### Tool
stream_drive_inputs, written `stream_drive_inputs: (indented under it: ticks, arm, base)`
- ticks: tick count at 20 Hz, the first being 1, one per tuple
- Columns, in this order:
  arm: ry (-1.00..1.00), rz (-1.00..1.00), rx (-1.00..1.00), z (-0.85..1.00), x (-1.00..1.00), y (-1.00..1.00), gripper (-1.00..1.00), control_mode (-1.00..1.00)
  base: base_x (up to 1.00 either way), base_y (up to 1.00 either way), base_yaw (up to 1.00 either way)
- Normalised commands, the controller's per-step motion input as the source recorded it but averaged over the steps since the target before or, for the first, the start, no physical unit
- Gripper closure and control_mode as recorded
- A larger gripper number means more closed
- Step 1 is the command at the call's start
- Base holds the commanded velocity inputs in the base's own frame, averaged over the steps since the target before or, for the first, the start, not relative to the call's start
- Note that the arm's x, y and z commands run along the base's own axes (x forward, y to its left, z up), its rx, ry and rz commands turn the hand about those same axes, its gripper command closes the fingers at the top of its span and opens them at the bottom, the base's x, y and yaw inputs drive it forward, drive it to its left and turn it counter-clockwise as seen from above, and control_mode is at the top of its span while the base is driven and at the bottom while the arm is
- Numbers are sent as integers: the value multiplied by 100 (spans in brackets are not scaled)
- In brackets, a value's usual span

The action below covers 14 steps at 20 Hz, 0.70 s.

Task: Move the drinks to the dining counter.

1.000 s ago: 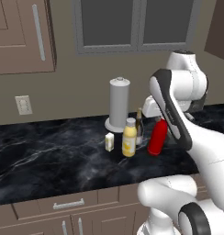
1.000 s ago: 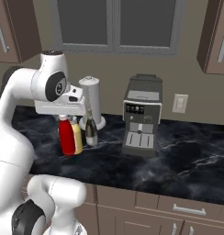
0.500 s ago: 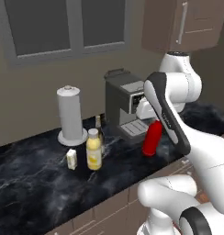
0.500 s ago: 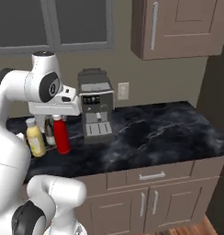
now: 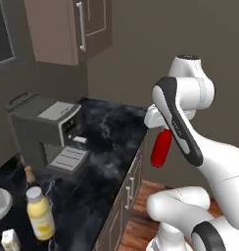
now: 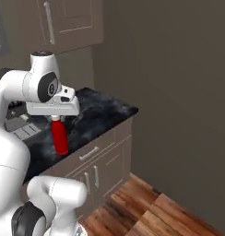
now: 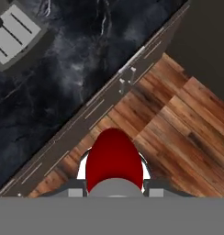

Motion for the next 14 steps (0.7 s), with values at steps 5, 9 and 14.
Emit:
stream_drive_inputs:
  ticks: [5, 9, 14]
  arm:
    - [0, 0, 0, 0, 0, 0, 100, 100]
    - [0, 0, 0, 0, 0, 0, 100, 100]
    - [0, 0, 0, 0, 0, 0, 100, 100]
  base:
    - [0, 0, -100]
    - [0, 0, -100]
    - [0, 0, -100]
